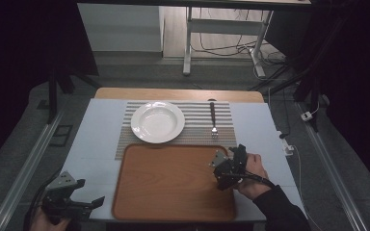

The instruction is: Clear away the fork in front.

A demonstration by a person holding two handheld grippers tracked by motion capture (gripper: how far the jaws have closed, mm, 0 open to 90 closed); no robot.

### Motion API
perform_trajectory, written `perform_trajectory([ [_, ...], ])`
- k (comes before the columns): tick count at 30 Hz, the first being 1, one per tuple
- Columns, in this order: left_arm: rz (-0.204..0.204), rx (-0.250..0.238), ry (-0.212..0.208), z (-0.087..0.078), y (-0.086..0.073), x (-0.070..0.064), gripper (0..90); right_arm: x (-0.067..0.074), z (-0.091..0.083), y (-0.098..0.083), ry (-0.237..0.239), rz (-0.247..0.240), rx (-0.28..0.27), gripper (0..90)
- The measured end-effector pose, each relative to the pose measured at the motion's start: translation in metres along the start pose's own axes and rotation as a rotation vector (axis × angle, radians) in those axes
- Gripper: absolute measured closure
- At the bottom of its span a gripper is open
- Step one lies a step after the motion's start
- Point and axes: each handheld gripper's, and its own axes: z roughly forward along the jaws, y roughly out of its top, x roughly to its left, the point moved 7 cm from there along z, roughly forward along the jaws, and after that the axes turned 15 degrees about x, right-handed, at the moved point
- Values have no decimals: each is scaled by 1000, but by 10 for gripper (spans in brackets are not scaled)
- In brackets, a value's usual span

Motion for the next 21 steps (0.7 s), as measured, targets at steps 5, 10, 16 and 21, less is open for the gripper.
perform_trajectory([
  [5,1,3,-1,0,0,0,37,-11,7,7,-20,-7,6,0],
  [10,0,3,-2,0,0,0,37,-25,19,17,-38,-27,21,0],
  [16,-1,3,-3,0,0,0,37,-40,28,25,-61,-27,29,0],
  [21,-1,4,-5,0,0,0,38,-51,37,32,-78,-36,48,0],
])
